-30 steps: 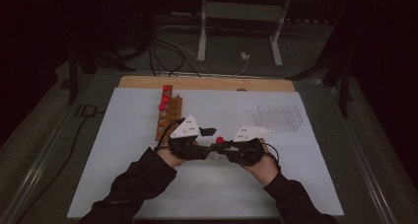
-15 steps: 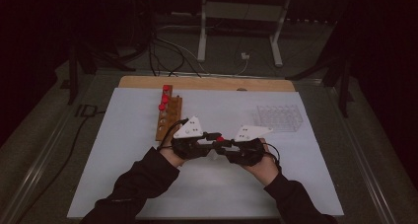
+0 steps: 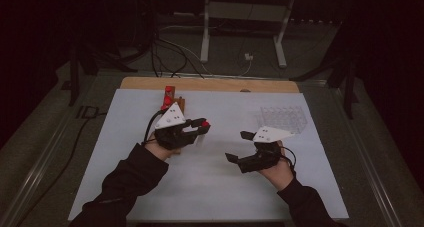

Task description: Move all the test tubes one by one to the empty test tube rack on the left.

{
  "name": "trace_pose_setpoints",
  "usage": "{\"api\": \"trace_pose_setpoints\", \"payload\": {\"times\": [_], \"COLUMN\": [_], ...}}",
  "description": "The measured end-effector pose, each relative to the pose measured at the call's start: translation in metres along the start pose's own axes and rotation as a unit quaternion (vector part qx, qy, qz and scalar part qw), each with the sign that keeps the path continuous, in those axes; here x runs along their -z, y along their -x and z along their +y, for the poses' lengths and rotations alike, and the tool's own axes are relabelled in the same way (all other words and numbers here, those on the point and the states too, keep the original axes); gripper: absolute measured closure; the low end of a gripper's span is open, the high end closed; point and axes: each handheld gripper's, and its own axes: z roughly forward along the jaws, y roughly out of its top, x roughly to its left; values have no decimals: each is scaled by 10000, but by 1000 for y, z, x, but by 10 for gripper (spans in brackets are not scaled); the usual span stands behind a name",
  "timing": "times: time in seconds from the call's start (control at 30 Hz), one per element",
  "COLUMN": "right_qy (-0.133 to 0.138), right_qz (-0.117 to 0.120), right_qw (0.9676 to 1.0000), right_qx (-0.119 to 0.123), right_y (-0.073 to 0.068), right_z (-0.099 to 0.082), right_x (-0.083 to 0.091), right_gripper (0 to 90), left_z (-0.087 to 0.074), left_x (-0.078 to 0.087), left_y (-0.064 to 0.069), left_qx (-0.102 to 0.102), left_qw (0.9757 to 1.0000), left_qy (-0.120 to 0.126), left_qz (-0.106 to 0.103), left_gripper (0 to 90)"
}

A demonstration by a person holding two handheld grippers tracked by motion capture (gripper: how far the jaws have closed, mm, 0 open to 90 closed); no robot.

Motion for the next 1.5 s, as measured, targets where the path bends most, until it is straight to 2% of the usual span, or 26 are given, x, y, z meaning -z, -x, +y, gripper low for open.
{"api": "trace_pose_setpoints", "payload": {"times": [0.03, 0.23, 0.43, 0.57, 0.77, 0.93, 1.07, 1.2, 1.3, 1.4, 1.5], "right_qy": [19, 139, 255, 295, 246, 206, 191, 167, 161, 154, 157], "right_qz": [13, -56, -120, -173, -185, -176, -160, -165, -162, -176, -186], "right_qw": [10000, 9999, 9996, 9994, 9995, 9996, 9997, 9997, 9997, 9997, 9997], "right_qx": [-29, -29, -88, -57, -54, -67, -67, -89, -86, -85, -77], "right_y": [1, 6, 9, 10, 10, 11, 12, 13, 13, 13, 13], "right_z": [-1, -5, -7, -6, -7, -7, -8, -8, -9, -9, -9], "right_x": [2, 11, 17, 19, 19, 18, 17, 18, 18, 18, 18], "right_gripper": [18, 0, 0, 0, 0, 0, 0, 0, 0, 0, 0], "left_z": [1, 5, 7, 3, -9, -19, -27, -36, -41, -45, -50], "left_x": [3, 22, 36, 41, 46, 48, 44, 39, 36, 33, 32], "left_y": [-3, -21, -37, -46, -61, -70, -74, -76, -75, -73, -69], "left_qx": [16, 113, 188, 223, 357, 419, 436, 546, 589, 593, 618], "left_qw": [10000, 9988, 9956, 9919, 9862, 9793, 9758, 9724, 9723, 9736, 9737], "left_qy": [20, 183, 329, 434, 467, 546, 564, 640, 617, 472, 310], "left_qz": [49, 441, 854, 1176, 1546, 1906, 2067, 2175, 2177, 2151, 2170], "left_gripper": [721, 722, 722, 722, 722, 722, 722, 722, 721, 721, 720]}}
